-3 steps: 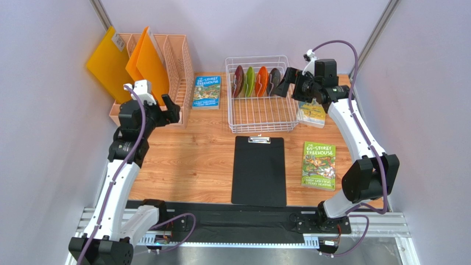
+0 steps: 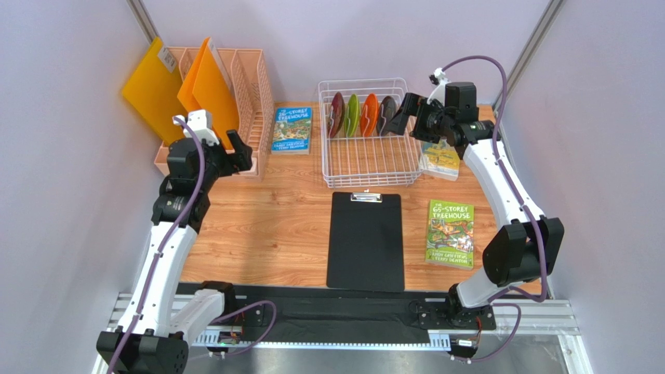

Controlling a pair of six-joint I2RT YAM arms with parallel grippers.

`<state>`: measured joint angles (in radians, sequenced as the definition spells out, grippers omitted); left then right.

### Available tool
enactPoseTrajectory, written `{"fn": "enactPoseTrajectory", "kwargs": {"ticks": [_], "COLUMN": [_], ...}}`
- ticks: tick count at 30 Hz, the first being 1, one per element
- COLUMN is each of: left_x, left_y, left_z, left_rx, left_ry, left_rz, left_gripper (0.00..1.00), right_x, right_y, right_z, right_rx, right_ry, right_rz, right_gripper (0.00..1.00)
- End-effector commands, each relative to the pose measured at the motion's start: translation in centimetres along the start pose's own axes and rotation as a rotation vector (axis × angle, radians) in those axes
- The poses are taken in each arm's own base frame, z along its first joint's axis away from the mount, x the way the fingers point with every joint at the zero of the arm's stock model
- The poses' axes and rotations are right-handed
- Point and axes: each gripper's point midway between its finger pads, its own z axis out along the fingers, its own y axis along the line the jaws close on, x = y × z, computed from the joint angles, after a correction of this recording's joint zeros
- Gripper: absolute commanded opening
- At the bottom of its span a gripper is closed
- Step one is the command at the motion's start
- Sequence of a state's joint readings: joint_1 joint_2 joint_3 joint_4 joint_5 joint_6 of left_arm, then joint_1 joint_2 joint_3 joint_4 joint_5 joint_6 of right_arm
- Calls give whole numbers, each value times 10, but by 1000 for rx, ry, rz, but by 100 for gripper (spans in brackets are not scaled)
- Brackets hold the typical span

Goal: Unload the plates from the dish rack

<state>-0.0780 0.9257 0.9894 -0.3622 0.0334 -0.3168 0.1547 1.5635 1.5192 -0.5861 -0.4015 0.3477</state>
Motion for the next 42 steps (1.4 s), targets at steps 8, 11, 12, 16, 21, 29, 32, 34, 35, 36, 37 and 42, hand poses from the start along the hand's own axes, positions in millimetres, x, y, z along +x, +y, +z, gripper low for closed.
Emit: {"fn": "enactPoseTrajectory", "kwargs": {"ticks": [8, 11, 12, 16, 21, 29, 32, 34, 35, 36, 37, 42], "left_x": [6, 14, 17, 24, 35, 46, 49, 52, 52, 54, 54, 56], "left_y": [20, 27, 29, 26, 24, 22, 22, 22, 22, 22, 23, 25], "left_z": [1, 4, 5, 12, 23, 30, 32, 33, 34, 35, 36, 39], "left_rx": [-104, -132, -139, -127, -111, -94, -93, -91, -89, -89, -91, -99], "left_ry": [20, 27, 31, 37, 65, 94, 88, 92, 89, 92, 92, 93], "left_rz": [4, 0, -7, -46, -80, -101, -111, -114, -116, -114, -114, -106], "left_gripper": [99, 100, 99, 99, 99, 99, 99, 99, 99, 99, 99, 99], "right_x": [-61, -74, -71, -73, -56, -51, -53, -53, -55, -52, -53, -54], "right_y": [38, 40, 35, 43, 59, 53, 47, 39, 39, 34, 34, 36], "right_z": [75, 106, 124, 146, 170, 199, 211, 221, 223, 230, 234, 248], "right_rx": [-61, 12, 44, 68, 97, 197, 226, 245, 246, 256, 252, 225], "right_ry": [-8, -30, -26, -60, -70, -117, -145, -157, -168, -164, -174, -197], "right_rz": [-107, -173, -180, -208, -288, -357, -372, -383, -389, -393, -404, -430], "right_gripper": [100, 99, 100, 98, 89, 85, 82, 81, 81, 81, 81, 77]}}
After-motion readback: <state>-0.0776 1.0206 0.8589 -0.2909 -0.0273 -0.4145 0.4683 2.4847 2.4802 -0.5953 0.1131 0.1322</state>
